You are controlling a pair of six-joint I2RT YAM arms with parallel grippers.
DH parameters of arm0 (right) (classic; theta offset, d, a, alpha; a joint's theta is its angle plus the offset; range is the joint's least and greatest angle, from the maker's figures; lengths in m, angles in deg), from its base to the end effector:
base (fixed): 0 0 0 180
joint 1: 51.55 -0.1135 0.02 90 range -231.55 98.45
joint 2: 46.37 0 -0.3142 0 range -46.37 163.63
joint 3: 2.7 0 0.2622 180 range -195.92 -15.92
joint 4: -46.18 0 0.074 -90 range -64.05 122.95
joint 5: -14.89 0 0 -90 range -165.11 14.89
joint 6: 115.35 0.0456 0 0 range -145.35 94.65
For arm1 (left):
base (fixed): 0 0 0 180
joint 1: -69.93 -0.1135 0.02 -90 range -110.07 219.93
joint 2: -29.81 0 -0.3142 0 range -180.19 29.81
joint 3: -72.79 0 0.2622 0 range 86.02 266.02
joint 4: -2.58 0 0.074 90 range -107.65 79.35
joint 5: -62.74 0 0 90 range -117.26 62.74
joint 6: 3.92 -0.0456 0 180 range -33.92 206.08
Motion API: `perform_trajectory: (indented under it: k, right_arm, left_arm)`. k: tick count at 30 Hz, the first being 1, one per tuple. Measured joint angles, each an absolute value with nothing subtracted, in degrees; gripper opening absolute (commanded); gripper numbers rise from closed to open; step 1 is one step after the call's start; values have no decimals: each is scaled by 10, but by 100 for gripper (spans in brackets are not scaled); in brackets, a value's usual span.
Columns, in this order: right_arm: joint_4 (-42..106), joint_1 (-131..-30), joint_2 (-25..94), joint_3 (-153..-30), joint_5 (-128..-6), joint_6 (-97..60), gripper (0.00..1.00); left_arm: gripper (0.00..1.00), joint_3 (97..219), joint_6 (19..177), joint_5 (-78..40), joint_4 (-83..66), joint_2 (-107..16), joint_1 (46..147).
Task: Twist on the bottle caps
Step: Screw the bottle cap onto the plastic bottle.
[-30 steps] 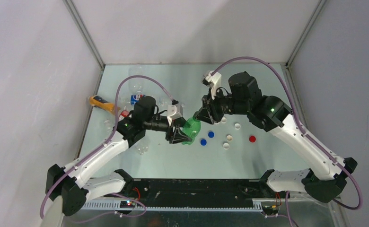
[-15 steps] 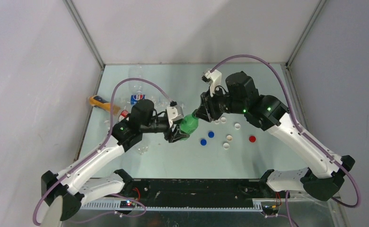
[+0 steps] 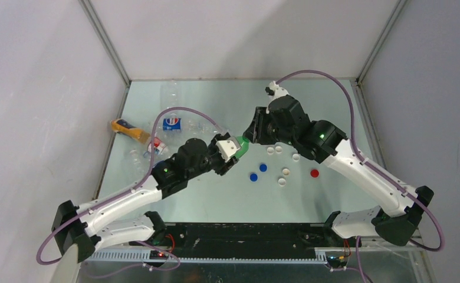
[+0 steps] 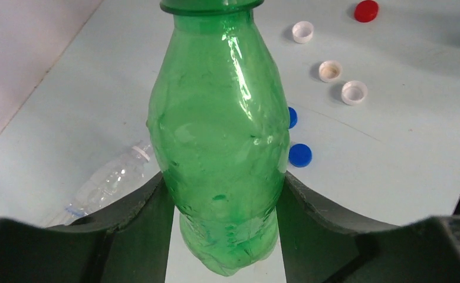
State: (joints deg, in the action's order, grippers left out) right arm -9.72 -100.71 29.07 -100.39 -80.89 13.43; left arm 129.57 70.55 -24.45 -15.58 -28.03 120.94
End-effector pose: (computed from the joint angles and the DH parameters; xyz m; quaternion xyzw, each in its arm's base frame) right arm 0.1886 0.2111 0.4507 -0.0559 0.8789 0.2954 0.3702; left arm 0.1416 -0.1785 0.3353 0.4590 0.6736 -0.1954 0.5453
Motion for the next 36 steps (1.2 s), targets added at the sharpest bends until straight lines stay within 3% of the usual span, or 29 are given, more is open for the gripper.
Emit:
perform_trajectory:
  k: [2, 5, 7, 11, 16, 25, 36]
  right_arm:
    - [-91, -1008, 289, -996, -826, 155, 14]
    - [-82, -1009, 287, -991, -845, 173, 44]
    - [-75, -1009, 284, -989, -851, 174, 55]
    - [-71, -1012, 270, -978, -848, 144, 68]
    - [-66, -1000, 237, -970, -805, 62, 72]
    - [-64, -898, 165, -969, -551, -175, 66]
    - [-150, -899, 119, -959, -367, -541, 65]
  left_arm:
    - [0, 1290, 706, -267, -141, -285, 1215]
    - [0, 1288, 706, -286, -128, -291, 1220]
    - [0, 1288, 706, -289, -118, -293, 1220]
    - [0, 1281, 716, -287, -80, -293, 1215]
    - [0, 1258, 746, -237, -56, -293, 1174]
    - [0, 1252, 729, -25, -104, -293, 1116]
    - [0, 1372, 617, 179, -278, -326, 1114]
